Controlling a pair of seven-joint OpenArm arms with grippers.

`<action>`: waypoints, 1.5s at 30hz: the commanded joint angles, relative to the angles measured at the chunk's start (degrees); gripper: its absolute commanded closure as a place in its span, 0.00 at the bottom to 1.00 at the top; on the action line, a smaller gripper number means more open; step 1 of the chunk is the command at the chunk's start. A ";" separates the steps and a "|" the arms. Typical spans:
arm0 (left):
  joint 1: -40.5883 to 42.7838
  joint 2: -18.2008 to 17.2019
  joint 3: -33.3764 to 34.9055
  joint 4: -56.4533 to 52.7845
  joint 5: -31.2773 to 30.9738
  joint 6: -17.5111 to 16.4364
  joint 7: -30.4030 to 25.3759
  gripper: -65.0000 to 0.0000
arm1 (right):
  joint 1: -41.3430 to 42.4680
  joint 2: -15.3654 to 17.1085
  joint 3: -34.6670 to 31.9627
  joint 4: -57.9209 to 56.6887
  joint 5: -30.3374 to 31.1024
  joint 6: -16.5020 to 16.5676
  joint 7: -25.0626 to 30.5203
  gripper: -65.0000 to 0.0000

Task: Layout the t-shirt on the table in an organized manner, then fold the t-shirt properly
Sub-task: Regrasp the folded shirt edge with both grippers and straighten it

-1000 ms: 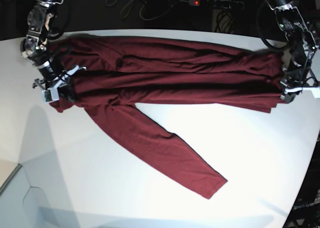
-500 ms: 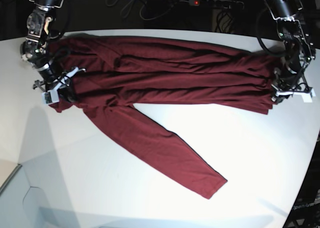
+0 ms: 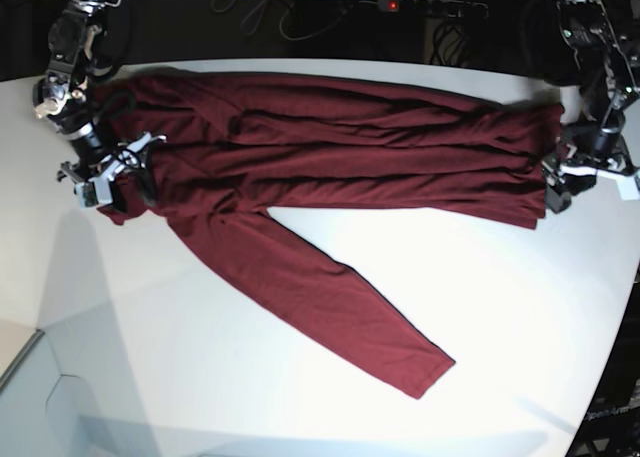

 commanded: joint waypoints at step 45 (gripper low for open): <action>10.53 -0.80 -0.12 -1.10 -0.56 -0.29 -0.77 1.00 | 0.25 -2.13 6.16 2.76 0.88 -0.05 1.39 0.46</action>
